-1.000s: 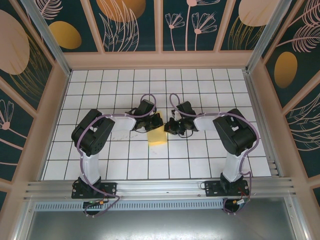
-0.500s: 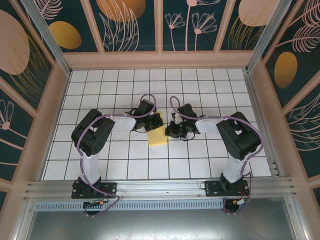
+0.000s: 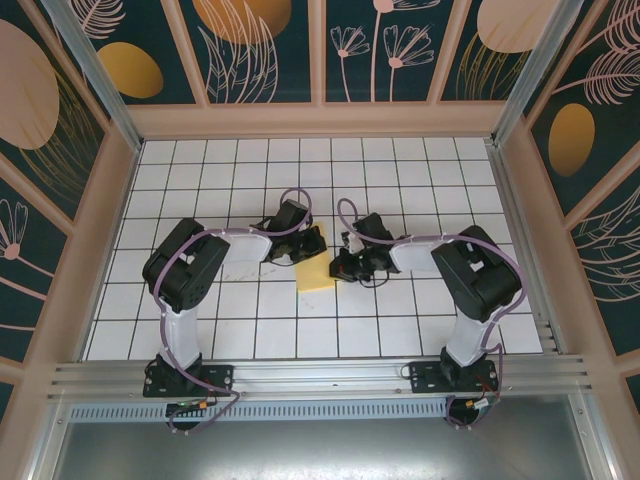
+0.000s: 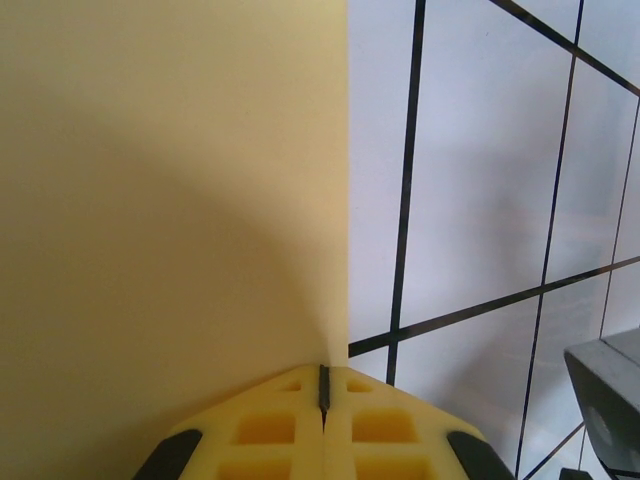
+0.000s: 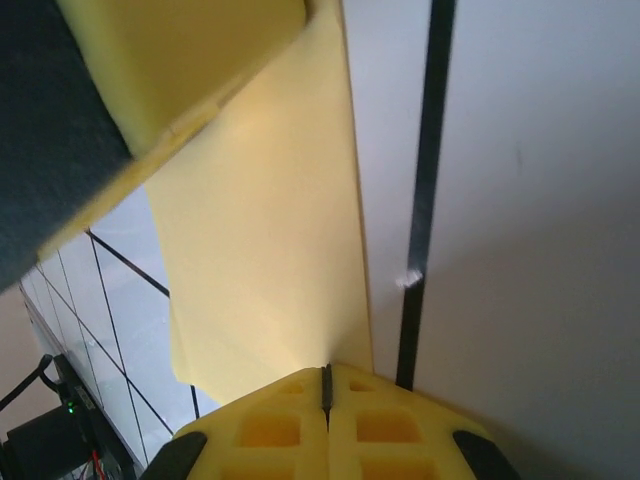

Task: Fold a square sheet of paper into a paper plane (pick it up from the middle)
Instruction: Fold the square sheet of paper in half at the center of the table.

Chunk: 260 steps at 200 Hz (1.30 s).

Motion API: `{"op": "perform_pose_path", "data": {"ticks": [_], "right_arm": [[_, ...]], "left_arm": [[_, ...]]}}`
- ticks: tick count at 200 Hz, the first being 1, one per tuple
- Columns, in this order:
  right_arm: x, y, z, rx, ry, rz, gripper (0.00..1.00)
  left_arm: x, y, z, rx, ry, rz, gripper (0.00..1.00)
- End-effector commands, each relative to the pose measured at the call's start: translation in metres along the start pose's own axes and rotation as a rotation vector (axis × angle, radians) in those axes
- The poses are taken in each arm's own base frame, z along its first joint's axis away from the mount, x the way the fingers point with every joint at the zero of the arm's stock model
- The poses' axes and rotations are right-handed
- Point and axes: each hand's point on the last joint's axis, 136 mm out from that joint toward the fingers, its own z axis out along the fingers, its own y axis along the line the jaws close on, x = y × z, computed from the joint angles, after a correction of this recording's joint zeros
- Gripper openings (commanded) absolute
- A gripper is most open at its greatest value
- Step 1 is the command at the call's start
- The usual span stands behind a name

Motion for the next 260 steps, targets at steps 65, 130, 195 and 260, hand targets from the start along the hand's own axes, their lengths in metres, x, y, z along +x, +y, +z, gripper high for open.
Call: {"op": "perform_pose_path", "data": {"ticks": [65, 130, 195, 260], "right_arm": [[0.031, -0.01, -0.032, 0.064, -0.017, -0.016, 0.0], [-0.013, 0.019, -0.041, -0.029, -0.207, 0.028, 0.0], [-0.031, 0.038, -0.024, -0.095, -0.19, 0.031, 0.0], [-0.08, 0.048, 0.003, -0.093, -0.177, -0.04, 0.0]], "left_arm": [[0.011, 0.028, -0.003, -0.095, 0.02, -0.041, 0.0], [0.007, -0.008, -0.047, 0.082, -0.078, -0.101, 0.0], [0.007, -0.024, -0.071, 0.147, -0.108, -0.05, 0.0], [0.031, 0.002, -0.067, 0.143, -0.072, -0.087, 0.0]]}}
